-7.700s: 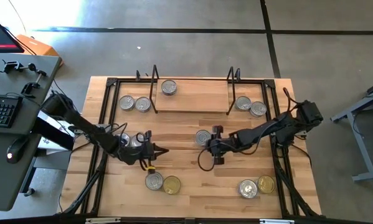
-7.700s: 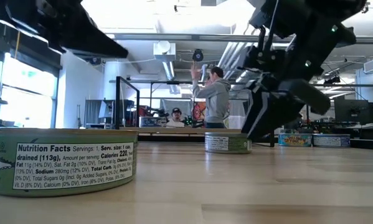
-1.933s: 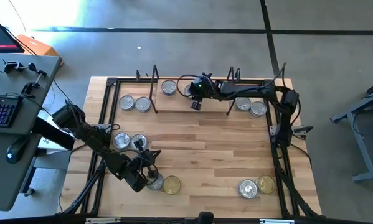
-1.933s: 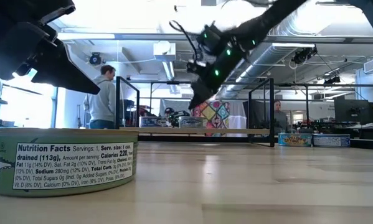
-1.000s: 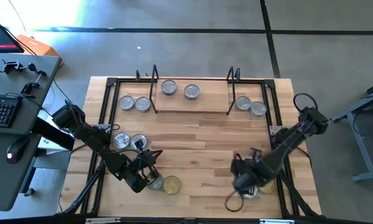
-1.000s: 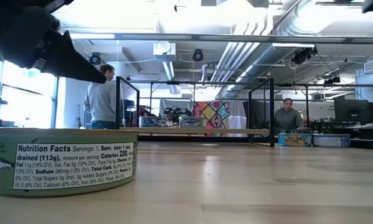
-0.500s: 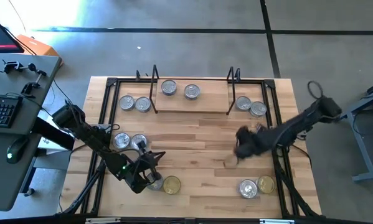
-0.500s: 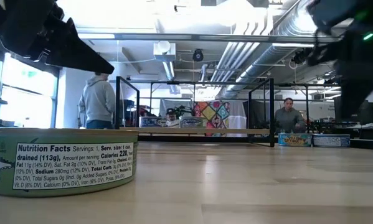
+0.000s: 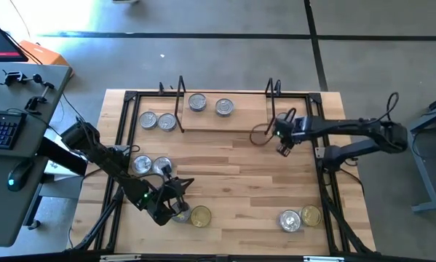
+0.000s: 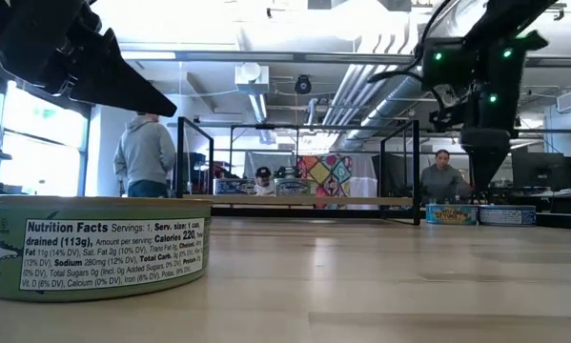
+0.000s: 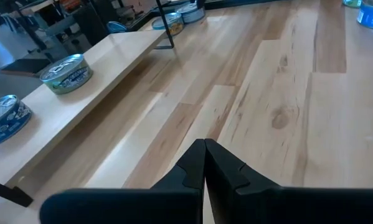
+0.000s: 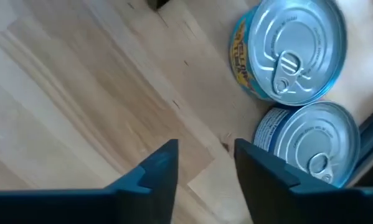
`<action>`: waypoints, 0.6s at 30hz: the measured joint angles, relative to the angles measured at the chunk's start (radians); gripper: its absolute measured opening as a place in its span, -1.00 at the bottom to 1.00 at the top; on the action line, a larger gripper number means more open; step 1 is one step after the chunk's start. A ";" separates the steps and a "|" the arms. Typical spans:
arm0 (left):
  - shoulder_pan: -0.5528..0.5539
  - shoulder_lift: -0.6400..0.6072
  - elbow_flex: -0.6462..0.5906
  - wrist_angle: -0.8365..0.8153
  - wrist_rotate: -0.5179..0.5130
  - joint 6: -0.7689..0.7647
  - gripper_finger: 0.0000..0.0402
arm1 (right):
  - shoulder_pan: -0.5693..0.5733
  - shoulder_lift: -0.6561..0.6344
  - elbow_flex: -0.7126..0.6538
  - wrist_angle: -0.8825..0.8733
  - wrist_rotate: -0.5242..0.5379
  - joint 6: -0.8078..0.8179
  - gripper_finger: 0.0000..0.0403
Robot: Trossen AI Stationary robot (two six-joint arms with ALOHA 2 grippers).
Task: Stack canned seafood by type on shelf
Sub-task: Put the Green-blue tuna can on the shelf
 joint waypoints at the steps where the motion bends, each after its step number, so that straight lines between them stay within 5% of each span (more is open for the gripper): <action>1: 0.000 0.000 0.000 0.000 0.000 0.000 -1.00 | -0.024 0.001 -0.001 0.008 -0.016 -0.009 -0.20; 9: 0.001 0.000 0.000 0.000 0.000 0.001 -1.00 | -0.059 0.002 0.027 0.103 -0.191 -0.238 -0.10; 18: 0.002 0.000 0.000 0.006 0.000 0.001 -1.00 | -0.029 0.006 0.040 0.079 -0.077 -0.497 -0.10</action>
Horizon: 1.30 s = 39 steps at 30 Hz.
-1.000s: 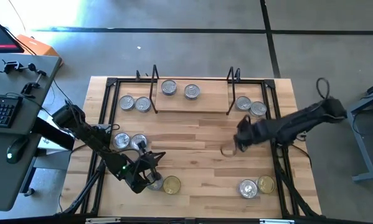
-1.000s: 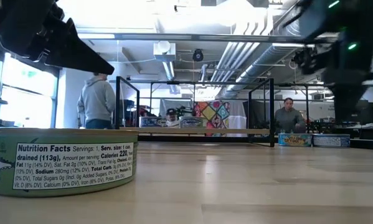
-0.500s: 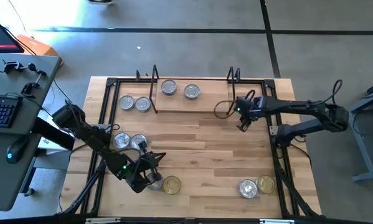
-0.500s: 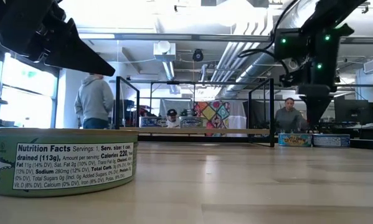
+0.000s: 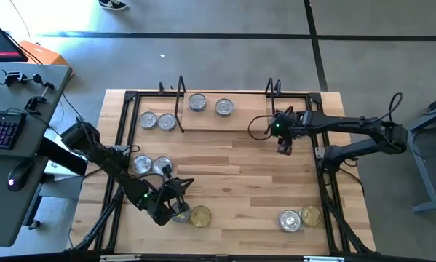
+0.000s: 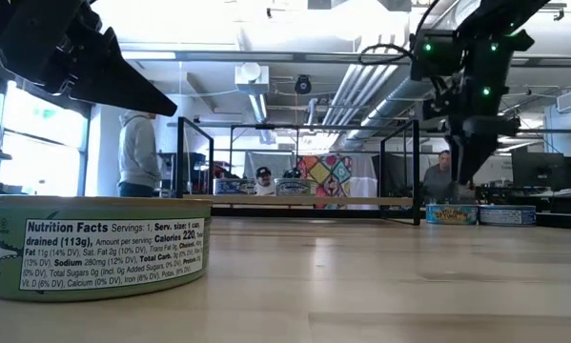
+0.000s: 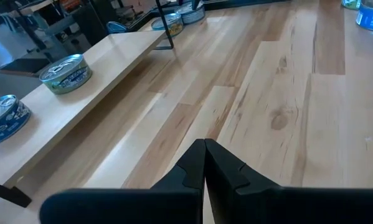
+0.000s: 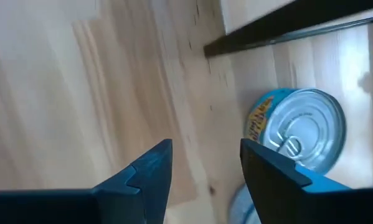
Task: Stack canned seafood by type on shelf
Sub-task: Put the Green-blue tuna can on the shelf
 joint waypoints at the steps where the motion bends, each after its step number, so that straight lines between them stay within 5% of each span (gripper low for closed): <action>1: 0.001 0.000 0.000 0.000 0.000 0.000 -1.00 | -0.002 0.005 -0.006 0.003 0.018 -0.029 -0.10; 23: 0.002 0.001 0.000 0.001 0.004 0.000 -1.00 | -0.167 0.147 -0.121 0.237 0.089 -0.243 -0.10; 39: 0.002 0.000 0.000 0.001 0.004 0.000 -1.00 | 0.115 0.142 -0.121 0.204 -0.014 0.110 -0.10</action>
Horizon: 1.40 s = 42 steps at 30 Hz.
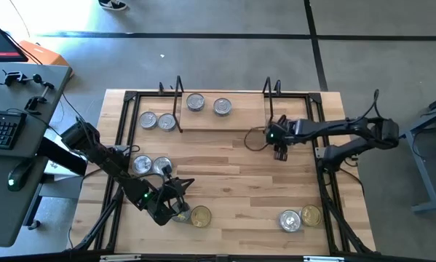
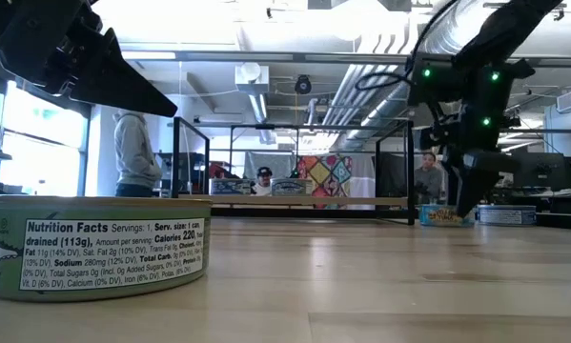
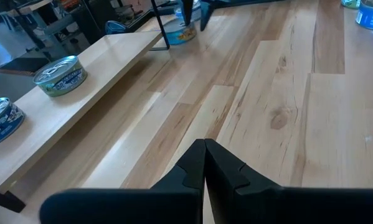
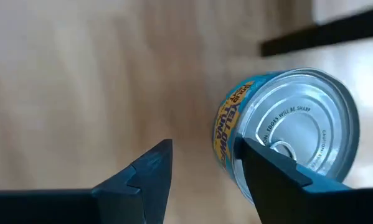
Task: Stack canned seafood by type on shelf
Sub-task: Put the Green-blue tuna can on the shelf
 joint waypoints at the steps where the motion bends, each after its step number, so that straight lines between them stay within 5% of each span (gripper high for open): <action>1: 0.000 0.000 0.000 0.000 0.000 0.000 -1.00 | 0.024 0.000 0.000 0.008 -0.011 0.044 -0.10; 7: 0.000 0.000 0.000 0.000 0.000 0.000 -1.00 | 0.184 0.001 -0.002 0.127 -0.129 0.319 -0.10; 13: 0.000 0.000 0.000 0.007 0.000 0.000 -1.00 | 0.381 0.036 -0.007 0.382 -0.161 0.380 -0.10; 23: 0.000 0.000 0.000 0.045 0.000 0.038 -1.00 | 0.613 0.291 -0.008 0.953 0.046 0.278 -0.10; 27: 0.000 0.000 0.000 0.066 0.001 0.060 -1.00 | 0.664 0.297 -0.007 1.091 0.241 0.257 -0.10; 34: 0.003 0.000 0.000 0.080 0.002 0.070 -1.00 | 0.737 0.354 0.058 1.080 0.401 0.253 -0.10; 42: 0.015 0.000 0.000 0.093 0.006 0.079 -1.00 | 0.741 0.546 0.240 0.856 0.580 0.223 -0.10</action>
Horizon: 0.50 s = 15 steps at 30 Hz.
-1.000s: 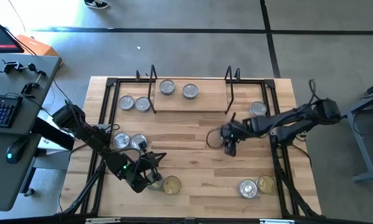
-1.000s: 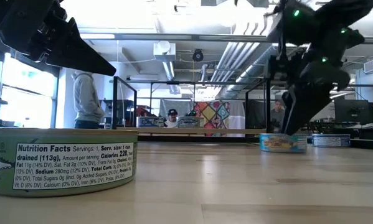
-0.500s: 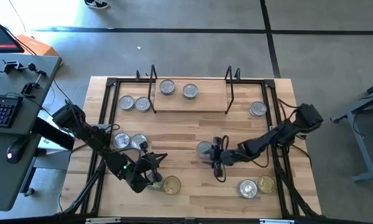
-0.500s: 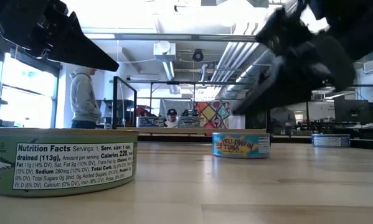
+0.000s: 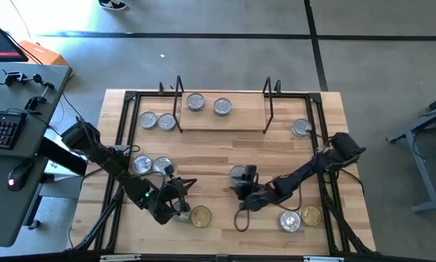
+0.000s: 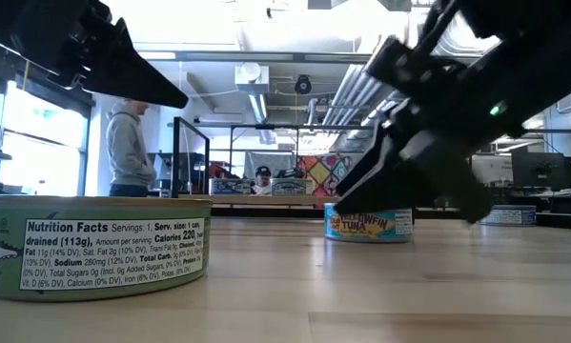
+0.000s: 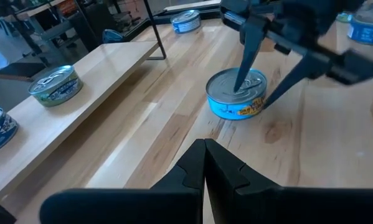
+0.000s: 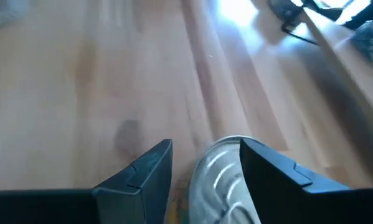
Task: Stack canned seafood by type on shelf
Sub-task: Put the Green-blue tuna can on the shelf
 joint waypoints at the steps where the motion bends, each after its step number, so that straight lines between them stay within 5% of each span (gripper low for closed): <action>1: 0.000 0.000 0.000 0.003 0.004 0.000 -1.00 | 0.000 0.019 0.021 -0.019 0.016 -0.001 -0.10; 15: 0.000 0.000 0.000 0.018 0.016 0.007 -1.00 | 0.007 0.066 0.084 -0.195 0.048 0.167 -0.42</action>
